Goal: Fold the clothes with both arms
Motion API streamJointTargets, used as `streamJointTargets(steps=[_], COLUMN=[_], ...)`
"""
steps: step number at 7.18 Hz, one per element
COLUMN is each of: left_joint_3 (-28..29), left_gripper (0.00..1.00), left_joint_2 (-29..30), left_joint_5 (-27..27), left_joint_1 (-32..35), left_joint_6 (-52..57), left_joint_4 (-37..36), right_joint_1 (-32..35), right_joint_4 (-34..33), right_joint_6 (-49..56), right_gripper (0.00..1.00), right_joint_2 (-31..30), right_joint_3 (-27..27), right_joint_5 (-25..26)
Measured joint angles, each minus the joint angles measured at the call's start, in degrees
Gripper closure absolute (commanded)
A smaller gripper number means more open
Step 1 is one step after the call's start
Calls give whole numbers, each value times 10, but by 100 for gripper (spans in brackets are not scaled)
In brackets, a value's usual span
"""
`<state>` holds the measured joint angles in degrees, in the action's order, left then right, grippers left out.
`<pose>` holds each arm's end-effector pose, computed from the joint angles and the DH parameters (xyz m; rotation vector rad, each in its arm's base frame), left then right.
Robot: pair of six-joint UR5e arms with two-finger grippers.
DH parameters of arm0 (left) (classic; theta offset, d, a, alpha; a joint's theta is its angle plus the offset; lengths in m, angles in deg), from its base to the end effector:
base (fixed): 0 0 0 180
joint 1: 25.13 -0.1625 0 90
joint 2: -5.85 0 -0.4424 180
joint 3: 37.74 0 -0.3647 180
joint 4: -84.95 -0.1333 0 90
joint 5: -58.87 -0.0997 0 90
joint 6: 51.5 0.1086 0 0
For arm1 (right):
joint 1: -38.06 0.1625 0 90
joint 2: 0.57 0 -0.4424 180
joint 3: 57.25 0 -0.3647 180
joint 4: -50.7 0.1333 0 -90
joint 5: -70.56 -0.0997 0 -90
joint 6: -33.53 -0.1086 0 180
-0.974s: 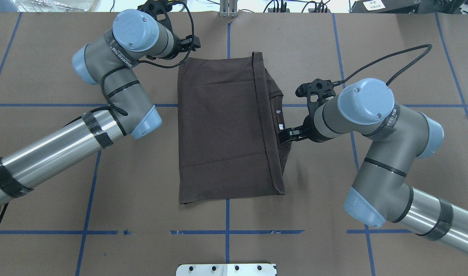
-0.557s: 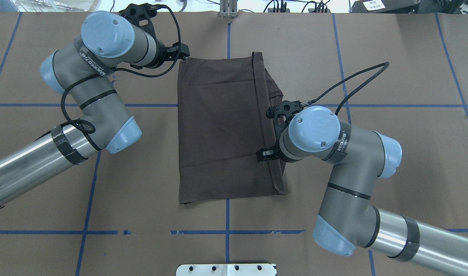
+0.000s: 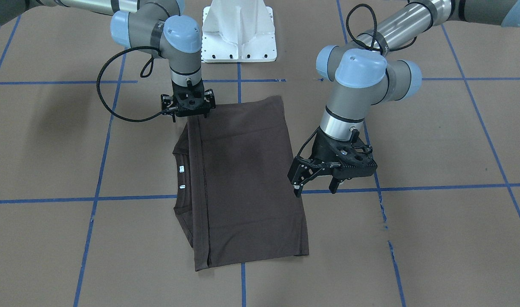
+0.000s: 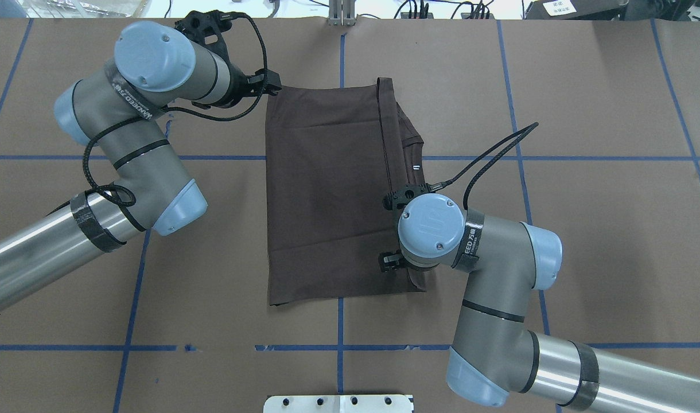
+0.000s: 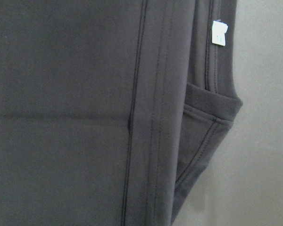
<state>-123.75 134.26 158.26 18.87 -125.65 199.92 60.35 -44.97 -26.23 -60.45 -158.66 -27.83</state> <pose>0.4367 -0.5824 0.2718 0.3891 0.9762 -0.3607 -0.5465 -0.3510 0.3320 0.1497 -0.6237 -0.1798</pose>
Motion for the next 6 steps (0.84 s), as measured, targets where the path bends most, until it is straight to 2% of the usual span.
streamJointTargets(steps=[6], left_joint_3=[1], left_gripper=[0], left_joint_2=[-2], left_joint_5=[-1], left_joint_1=[-1], left_joint_6=[0], left_joint_4=[5], right_joint_1=[-12], right_joint_4=[-35], right_joint_6=[0], right_gripper=[0], right_joint_2=[0], right_joint_3=[0], right_joint_5=[-6])
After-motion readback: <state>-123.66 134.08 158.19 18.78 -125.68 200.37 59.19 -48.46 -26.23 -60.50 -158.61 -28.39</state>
